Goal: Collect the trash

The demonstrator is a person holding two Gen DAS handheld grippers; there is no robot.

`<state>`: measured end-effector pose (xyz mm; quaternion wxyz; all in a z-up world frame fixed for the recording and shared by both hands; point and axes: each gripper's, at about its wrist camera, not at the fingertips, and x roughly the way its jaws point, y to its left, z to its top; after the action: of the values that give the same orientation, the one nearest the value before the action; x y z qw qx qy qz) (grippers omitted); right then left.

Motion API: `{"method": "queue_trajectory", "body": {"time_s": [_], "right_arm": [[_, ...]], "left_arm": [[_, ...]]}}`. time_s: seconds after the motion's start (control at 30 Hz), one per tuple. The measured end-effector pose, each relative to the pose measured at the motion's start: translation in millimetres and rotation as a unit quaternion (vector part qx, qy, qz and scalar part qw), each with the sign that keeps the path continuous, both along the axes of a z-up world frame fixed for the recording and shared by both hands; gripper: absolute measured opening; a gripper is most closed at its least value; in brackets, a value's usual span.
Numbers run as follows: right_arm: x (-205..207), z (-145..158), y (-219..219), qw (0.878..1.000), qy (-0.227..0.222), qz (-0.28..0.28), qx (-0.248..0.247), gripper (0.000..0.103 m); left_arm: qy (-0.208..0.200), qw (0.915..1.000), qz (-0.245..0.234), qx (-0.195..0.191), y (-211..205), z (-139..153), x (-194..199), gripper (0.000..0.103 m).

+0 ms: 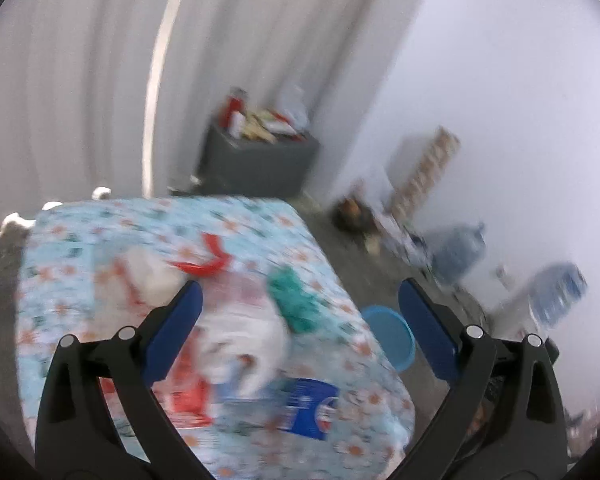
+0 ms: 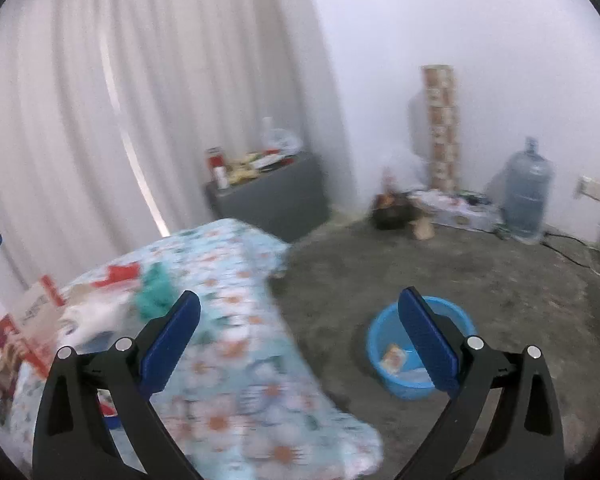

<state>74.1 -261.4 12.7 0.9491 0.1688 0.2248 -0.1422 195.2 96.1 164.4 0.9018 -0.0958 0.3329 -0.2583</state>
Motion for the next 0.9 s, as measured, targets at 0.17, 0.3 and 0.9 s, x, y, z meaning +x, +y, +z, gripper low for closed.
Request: {"method": "queue_trajectory", "body": {"time_s": [0.17,0.3,0.9], "right_arm": [[19.8,-6.4,20.3,0.994,0.016,0.073,0.076,0.096],[28.2,-17.7,35.8,0.986,0.035,0.118,0.111,0.096],[113.7,-33.3,43.5,0.929,0.116,0.241,0.258,0.081]], "left_arm": [[-0.003,0.9992,0.032,-0.022,35.1,-26.6,-16.5,0.094],[-0.043,0.9982,0.033,0.026,22.7,-58.9,-43.4,0.094],[-0.151,0.95,-0.025,0.272,-24.7,-140.0,-68.3,0.046]]}}
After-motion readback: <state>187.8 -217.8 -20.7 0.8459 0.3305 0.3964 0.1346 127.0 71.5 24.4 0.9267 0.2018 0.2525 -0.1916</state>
